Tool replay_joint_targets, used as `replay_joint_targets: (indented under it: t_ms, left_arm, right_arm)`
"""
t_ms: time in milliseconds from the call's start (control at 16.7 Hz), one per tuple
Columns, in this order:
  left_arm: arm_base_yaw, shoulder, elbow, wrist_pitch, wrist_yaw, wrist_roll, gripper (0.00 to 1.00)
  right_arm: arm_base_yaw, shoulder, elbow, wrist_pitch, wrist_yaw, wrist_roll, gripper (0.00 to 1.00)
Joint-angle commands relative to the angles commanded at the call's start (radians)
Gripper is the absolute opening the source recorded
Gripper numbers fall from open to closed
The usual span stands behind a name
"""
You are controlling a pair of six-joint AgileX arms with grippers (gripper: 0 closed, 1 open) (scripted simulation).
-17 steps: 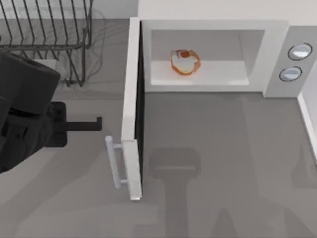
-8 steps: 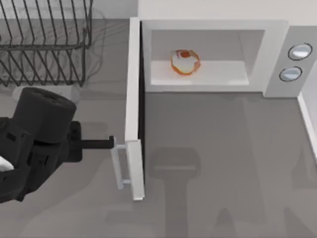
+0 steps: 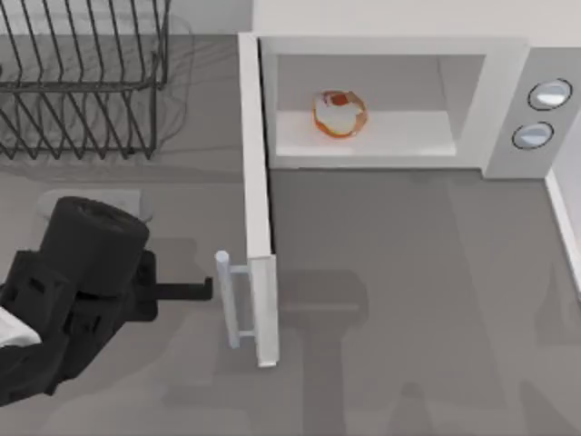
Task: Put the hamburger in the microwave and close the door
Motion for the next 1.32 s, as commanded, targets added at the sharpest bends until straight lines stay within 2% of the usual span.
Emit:
replay_joint_targets:
  t_ms: [180,420,600,1020,1320]
  left_arm:
    - [-0.041,0.040,0.034,-0.014,-0.033,-0.039,0.00]
    - [-0.214,0.217,0.164,-0.051,-0.115,-0.165,0.00]
    - [-0.301,0.304,0.250,-0.064,-0.185,-0.258,0.00]
    - [-0.320,0.326,0.280,-0.081,-0.200,-0.281,0.00]
    - [-0.401,0.468,0.446,-0.152,-0.244,-0.366,0.00]
  right_arm:
    - [0.000,0.000,0.000,0.000,0.000,0.000,1.00]
    - [0.000,0.000,0.000,0.000,0.000,0.000,1.00]
    - [0.000,0.000,0.000,0.000,0.000,0.000,1.00]
    - [0.000,0.000,0.000,0.000,0.000,0.000,1.00]
    - [0.000,0.000,0.000,0.000,0.000,0.000,1.00]
